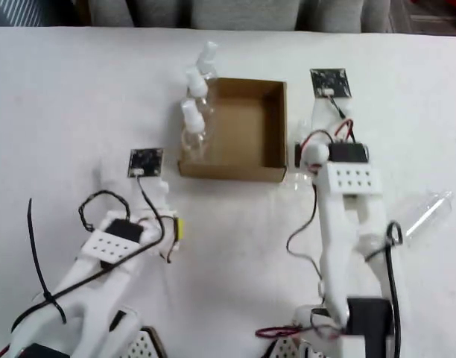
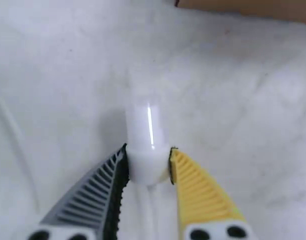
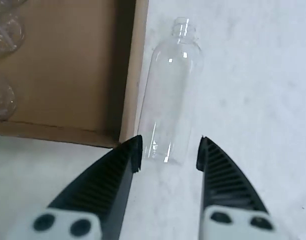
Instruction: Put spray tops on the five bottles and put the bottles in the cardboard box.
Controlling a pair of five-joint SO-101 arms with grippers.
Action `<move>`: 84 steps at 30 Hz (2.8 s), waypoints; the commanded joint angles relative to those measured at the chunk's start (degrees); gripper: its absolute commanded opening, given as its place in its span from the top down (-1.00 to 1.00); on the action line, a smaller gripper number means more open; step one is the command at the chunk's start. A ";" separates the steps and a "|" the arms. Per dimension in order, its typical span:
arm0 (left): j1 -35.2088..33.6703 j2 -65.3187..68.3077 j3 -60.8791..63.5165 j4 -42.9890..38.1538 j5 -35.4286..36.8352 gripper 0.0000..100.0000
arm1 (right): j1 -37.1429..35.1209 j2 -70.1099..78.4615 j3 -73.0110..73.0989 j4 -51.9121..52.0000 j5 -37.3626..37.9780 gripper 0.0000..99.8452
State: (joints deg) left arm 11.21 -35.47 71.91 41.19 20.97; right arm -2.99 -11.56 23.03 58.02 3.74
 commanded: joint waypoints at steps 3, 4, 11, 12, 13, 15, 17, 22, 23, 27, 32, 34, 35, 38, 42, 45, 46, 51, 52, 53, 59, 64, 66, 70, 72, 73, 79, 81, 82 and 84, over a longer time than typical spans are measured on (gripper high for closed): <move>-0.75 -1.19 -0.26 -1.05 0.53 0.96 | 2.95 8.75 -8.97 -1.10 -0.53 0.67; -0.75 -1.19 -0.18 -1.05 0.44 0.96 | 3.21 10.42 -9.93 -1.10 -0.44 0.67; -0.75 -1.27 0.62 -1.49 -0.35 0.96 | 2.86 17.10 -14.68 2.86 -0.44 0.52; -0.75 -1.27 0.62 -1.49 -1.23 0.96 | 2.86 17.10 -15.03 3.65 -0.44 0.53; -0.75 -1.27 0.62 -1.49 -1.67 0.96 | 2.77 17.10 -15.30 4.26 -0.44 0.55; -0.75 -1.27 0.62 -1.49 -1.85 0.96 | 1.98 17.19 -15.21 4.70 -0.44 0.56; -0.75 -1.27 0.70 -1.49 -1.93 0.96 | 0.66 17.71 -15.03 4.97 -0.44 0.56; -0.75 -1.27 0.79 -1.49 -1.93 0.96 | -1.10 17.71 -12.57 4.62 -0.44 0.56; -0.75 -1.27 0.88 -1.49 -1.93 0.96 | -1.01 17.80 -12.40 4.62 -0.44 0.56; -0.75 -1.27 0.88 -1.49 -1.93 0.96 | -1.01 17.80 -9.14 2.86 1.23 0.56; -0.75 -1.27 0.88 -1.49 -1.93 0.96 | -0.66 17.80 -2.73 -1.71 7.91 0.56; -0.75 -1.27 0.88 -1.49 -1.93 0.96 | 0.22 17.71 -1.67 -1.80 8.35 0.58; -0.75 -1.27 0.88 -1.49 -1.93 0.96 | 0.75 17.63 -1.67 -1.80 8.26 0.62; -0.75 -1.27 0.88 -1.49 -1.93 0.96 | 3.21 17.27 -1.67 -1.89 8.35 0.83; -0.75 -1.27 0.88 -1.49 -1.93 0.96 | 6.02 16.57 -1.76 0.13 8.44 0.93; -0.75 -1.27 0.97 -1.49 -1.93 0.96 | 7.87 13.67 -1.76 5.85 8.44 0.93; -0.75 -1.27 0.97 -1.49 -1.93 0.96 | 8.48 12.26 -1.67 7.96 8.44 0.94; -0.75 -1.27 0.97 -1.49 -1.93 0.96 | 12.35 4.88 0.79 16.04 7.91 0.94; -0.75 -1.27 0.97 -1.49 -1.93 0.96 | 12.79 3.21 2.29 16.40 7.91 0.94; -0.75 -1.27 0.97 -1.49 -1.93 0.96 | 13.32 1.45 4.13 16.57 7.91 0.94; -0.75 -1.27 0.97 -1.49 -1.93 0.96 | 14.90 -12.53 18.64 14.11 8.53 0.93; -0.84 -1.27 0.97 -1.41 -1.93 0.96 | 17.71 -22.73 27.87 11.03 11.60 0.81; -0.84 -1.27 0.97 -1.41 -1.93 0.96 | 18.51 -24.31 29.45 10.24 12.66 0.72; -0.84 -1.27 0.97 -1.41 -1.93 0.96 | 18.59 -24.22 29.71 10.59 15.21 0.61; -0.84 -1.27 0.97 -1.41 -1.93 0.96 | 18.42 -24.04 29.36 10.59 16.00 0.59; -0.84 -1.27 0.97 -1.41 -1.93 0.96 | 18.42 -23.96 28.84 11.03 16.44 0.58; -0.84 -1.27 0.97 -1.41 -1.93 0.96 | 18.42 -23.96 22.42 19.74 20.22 0.52; -0.84 -1.27 0.97 -1.41 -1.93 0.96 | 18.51 -23.96 19.43 21.85 20.57 0.50; -0.84 -1.27 0.97 -1.41 -1.93 0.96 | 18.68 -23.96 17.93 22.64 20.57 0.49; -0.84 -1.27 0.97 -1.41 -1.93 0.96 | 18.59 -23.96 15.38 23.87 20.57 0.49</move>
State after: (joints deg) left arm 10.95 -35.47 73.14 41.01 19.74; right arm 14.95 -34.15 43.69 79.56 23.60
